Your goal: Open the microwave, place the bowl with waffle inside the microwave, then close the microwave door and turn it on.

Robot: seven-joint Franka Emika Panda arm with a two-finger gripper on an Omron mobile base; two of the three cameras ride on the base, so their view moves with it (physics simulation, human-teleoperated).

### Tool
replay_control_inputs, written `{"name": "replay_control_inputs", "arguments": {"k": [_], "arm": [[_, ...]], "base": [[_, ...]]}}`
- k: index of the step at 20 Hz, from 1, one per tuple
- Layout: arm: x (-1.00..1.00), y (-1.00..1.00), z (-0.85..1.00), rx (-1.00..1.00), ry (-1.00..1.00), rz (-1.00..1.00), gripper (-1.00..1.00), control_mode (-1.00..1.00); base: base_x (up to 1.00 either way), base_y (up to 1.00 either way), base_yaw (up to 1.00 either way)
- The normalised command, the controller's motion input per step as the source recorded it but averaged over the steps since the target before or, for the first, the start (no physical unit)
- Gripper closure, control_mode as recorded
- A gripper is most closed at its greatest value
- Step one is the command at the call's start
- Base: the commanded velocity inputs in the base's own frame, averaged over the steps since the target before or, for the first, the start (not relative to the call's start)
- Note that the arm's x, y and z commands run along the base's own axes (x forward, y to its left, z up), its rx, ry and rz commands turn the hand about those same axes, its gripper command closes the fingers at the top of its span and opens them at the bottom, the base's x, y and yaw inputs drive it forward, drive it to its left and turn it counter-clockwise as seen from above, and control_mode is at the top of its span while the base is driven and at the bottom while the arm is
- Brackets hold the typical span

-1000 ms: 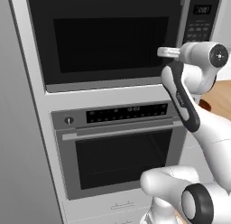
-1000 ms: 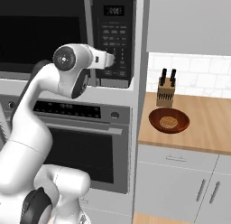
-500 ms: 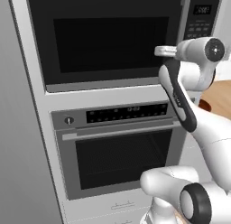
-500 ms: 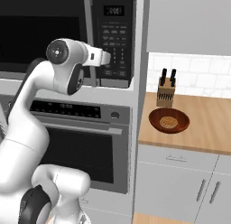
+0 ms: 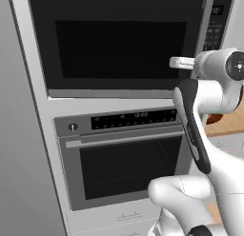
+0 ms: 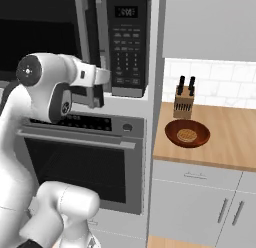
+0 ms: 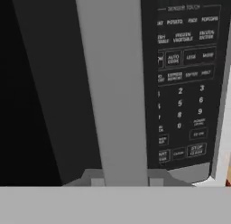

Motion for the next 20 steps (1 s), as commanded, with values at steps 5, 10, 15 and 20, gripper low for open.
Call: {"name": "replay_control_inputs", "arguments": {"k": [5, 10, 15, 20], "arm": [[-1.0, 0.48, -0.01, -0.1, 0.15, -0.37, 1.0, -1.0], [-1.0, 0.28, -0.14, -0.1, 0.06, -0.24, 1.0, -1.0], [-0.96, 0.73, -0.28, -0.15, 0.0, -0.14, 1.0, -1.0], [-0.19, 0.85, -0.45, -0.14, 0.0, -0.09, -1.0, -1.0]], "base": [[0.0, 0.0, 0.0], [0.0, 0.0, 0.0], [0.0, 0.0, 0.0], [0.0, 0.0, 0.0]]}}
